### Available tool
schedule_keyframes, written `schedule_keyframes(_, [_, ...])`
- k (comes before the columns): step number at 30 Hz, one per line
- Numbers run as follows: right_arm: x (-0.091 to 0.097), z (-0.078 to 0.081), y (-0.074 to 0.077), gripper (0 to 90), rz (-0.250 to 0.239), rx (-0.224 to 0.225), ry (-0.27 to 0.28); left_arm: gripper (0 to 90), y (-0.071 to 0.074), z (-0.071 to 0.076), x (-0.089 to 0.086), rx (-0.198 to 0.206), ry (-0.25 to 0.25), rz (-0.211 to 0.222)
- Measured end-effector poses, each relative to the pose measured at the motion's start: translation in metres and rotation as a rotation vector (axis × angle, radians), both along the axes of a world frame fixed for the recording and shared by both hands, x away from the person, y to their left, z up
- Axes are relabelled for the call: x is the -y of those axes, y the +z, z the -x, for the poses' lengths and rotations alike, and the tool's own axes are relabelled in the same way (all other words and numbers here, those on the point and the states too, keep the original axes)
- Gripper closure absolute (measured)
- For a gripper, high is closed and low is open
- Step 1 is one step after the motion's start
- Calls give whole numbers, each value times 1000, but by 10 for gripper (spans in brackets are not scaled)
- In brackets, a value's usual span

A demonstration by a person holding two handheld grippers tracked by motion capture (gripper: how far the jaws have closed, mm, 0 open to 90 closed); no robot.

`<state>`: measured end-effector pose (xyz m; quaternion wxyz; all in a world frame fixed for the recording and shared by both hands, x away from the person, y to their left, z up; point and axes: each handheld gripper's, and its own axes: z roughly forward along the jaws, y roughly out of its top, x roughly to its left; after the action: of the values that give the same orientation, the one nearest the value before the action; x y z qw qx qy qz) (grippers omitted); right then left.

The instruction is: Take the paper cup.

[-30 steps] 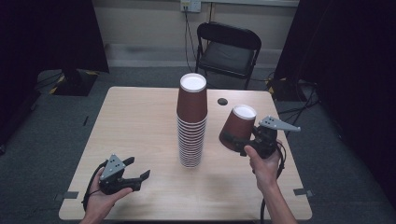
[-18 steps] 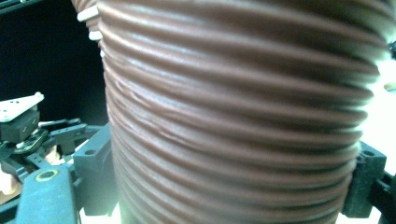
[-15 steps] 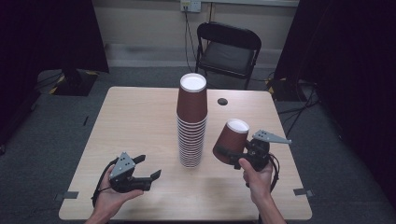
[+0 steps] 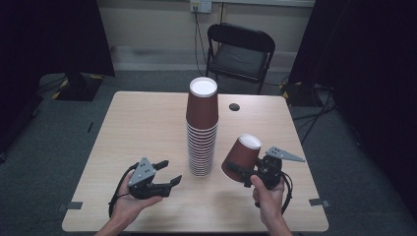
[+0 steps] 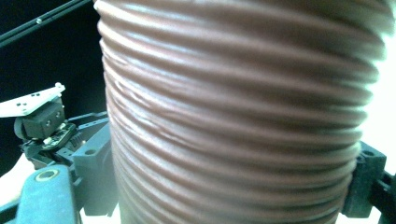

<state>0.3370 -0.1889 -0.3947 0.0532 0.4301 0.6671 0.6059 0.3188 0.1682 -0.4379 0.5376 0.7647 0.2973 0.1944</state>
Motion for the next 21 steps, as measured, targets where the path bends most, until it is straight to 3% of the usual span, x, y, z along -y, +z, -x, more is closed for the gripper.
schedule_keyframes(4, [-4, 3, -2, 148, -30, -17, 9, 316, 3, 0, 11, 13, -25, 11])
schedule_keyframes(13, [-12, 11, -7, 148, -38, -41, 12, 366, 5, 2, 37, 29, -102, 30])
schedule_keyframes(21, [-23, 15, -5, 148, -62, -50, 37, 352, 2, 4, 56, 28, -128, 43])
